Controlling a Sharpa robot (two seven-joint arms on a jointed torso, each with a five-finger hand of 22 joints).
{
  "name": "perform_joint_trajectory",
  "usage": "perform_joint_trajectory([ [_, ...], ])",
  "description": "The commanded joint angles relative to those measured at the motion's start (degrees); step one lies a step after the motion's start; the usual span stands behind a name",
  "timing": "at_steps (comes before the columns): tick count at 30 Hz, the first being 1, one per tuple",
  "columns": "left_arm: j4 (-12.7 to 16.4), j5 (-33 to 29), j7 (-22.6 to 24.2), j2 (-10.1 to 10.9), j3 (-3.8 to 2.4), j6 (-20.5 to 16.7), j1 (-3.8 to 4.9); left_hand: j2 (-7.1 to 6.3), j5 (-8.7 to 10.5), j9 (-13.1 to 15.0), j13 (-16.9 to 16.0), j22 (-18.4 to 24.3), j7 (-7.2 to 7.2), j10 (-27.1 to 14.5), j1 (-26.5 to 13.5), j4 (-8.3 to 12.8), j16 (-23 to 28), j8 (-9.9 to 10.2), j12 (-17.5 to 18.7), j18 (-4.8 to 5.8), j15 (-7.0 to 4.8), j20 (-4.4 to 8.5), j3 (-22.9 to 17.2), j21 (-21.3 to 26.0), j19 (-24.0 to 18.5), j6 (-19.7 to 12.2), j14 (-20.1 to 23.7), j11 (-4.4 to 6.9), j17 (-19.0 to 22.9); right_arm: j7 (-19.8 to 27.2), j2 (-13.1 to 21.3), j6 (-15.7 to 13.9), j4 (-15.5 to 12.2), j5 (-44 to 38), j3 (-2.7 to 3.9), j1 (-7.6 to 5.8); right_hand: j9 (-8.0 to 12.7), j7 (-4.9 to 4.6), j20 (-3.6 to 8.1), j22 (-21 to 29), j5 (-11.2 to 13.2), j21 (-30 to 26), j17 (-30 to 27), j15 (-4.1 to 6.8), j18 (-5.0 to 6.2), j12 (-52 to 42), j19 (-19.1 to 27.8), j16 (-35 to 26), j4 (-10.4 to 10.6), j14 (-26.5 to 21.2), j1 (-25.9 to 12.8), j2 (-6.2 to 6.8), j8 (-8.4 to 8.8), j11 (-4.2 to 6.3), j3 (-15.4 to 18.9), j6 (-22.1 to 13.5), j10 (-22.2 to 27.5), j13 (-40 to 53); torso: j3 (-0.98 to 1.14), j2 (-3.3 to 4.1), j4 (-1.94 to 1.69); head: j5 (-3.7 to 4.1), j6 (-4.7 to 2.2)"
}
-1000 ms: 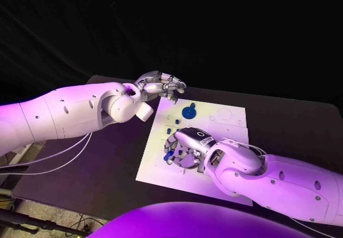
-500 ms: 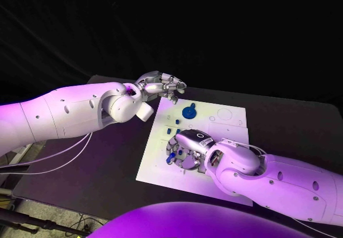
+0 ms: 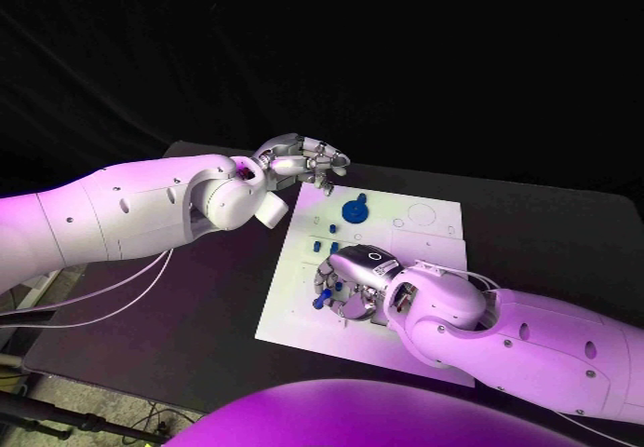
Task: Assemble the parts on the task board
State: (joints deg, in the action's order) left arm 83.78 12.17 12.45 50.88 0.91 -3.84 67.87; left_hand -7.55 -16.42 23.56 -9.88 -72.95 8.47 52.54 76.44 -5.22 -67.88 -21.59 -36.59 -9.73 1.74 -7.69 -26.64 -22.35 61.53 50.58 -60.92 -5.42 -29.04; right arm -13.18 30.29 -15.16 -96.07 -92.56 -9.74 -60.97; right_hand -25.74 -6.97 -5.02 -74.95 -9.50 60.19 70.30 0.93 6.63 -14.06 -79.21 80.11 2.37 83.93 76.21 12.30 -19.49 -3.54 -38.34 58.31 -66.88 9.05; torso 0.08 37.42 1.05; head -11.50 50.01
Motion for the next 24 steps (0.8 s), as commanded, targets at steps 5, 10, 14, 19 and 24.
perform_joint_trajectory([
  [5,0.21,-0.28,0.28,0.01,-0.03,0.95,0.04,0.11,-0.28,0.08,0.03,0.09,0.18,-0.31,-0.43,-0.43,0.14,-0.35,-0.28,-0.57,-0.09,-0.02,-0.06,0.34,0.19,-0.41,0.14,0.02,0.02,-0.83,-0.51,1.26,0.04,-1.62,-0.08,0.07,-0.20,-0.24,0.16,-0.64,-0.28,-0.83,-0.28,-0.01,-0.42,0.41,0.47,0.10,-0.66,1.93,-0.92,0.21,-0.06,-0.09,-0.12,-0.64,0.29,0.17,-0.01,0.01,-0.01,0.12,-0.01],
  [10,0.24,-0.28,0.18,0.02,-0.03,1.07,0.04,0.11,-0.28,0.08,0.03,0.09,0.18,-0.31,-0.43,-0.43,0.14,-0.35,-0.28,-0.57,-0.09,-0.02,-0.06,0.34,0.19,-0.41,0.14,0.02,0.02,0.01,-0.79,1.37,0.20,-0.87,-0.17,0.07,0.27,-1.28,-0.50,-0.30,-1.22,-1.94,-0.13,-0.85,-0.31,1.88,0.94,0.22,-0.72,1.93,-3.03,1.72,1.84,-1.11,0.23,-3.45,2.25,0.04,-0.03,-0.02,-0.01,0.20,-0.01],
  [14,0.24,-0.28,0.05,0.04,-0.03,1.20,0.04,0.10,-0.33,0.13,0.04,0.11,0.17,-0.36,-0.45,-0.48,0.14,-0.38,-0.30,-0.57,-0.09,-0.02,-0.04,0.40,0.22,-0.48,0.15,0.03,0.01,0.50,-0.86,1.20,0.40,-0.33,-0.24,0.07,0.58,-1.76,-0.88,-0.25,-1.86,-2.22,0.00,-1.22,-0.27,2.23,1.03,0.35,-0.65,1.94,-4.16,2.59,2.80,-1.55,1.12,-4.84,3.01,0.10,-0.04,0.00,-0.02,0.29,-0.01],
  [19,0.24,-0.28,0.12,0.07,-0.03,1.12,0.04,0.10,-0.33,0.13,0.04,0.11,0.17,-0.36,-0.45,-0.48,0.14,-0.38,-0.30,-0.57,-0.09,-0.02,-0.04,0.40,0.22,-0.48,0.15,0.03,0.01,0.53,-0.83,0.67,0.47,-0.08,-0.29,0.07,0.93,-1.78,-1.10,-0.17,-1.89,-2.53,0.07,-1.34,-0.18,2.43,1.11,0.43,-0.68,1.92,-4.74,2.96,3.78,-1.65,1.79,-6.40,3.68,0.20,-0.02,0.01,0.02,0.34,-0.01],
  [24,0.27,-0.28,0.14,0.11,-0.03,1.11,0.04,0.10,-0.33,0.13,0.04,0.11,0.17,-0.36,-0.45,-0.48,0.14,-0.38,-0.30,-0.57,-0.09,-0.02,-0.04,0.40,0.22,-0.48,0.15,0.03,0.01,0.38,-0.51,-0.71,0.28,-0.11,-0.31,0.07,1.69,-2.26,-1.60,1.52,-1.93,-6.61,-2.10,-1.98,0.52,3.47,2.88,-0.74,-1.01,0.86,-4.99,3.18,5.37,-2.28,3.33,-9.16,7.70,-0.16,0.01,-0.01,0.00,0.44,-0.01],
])
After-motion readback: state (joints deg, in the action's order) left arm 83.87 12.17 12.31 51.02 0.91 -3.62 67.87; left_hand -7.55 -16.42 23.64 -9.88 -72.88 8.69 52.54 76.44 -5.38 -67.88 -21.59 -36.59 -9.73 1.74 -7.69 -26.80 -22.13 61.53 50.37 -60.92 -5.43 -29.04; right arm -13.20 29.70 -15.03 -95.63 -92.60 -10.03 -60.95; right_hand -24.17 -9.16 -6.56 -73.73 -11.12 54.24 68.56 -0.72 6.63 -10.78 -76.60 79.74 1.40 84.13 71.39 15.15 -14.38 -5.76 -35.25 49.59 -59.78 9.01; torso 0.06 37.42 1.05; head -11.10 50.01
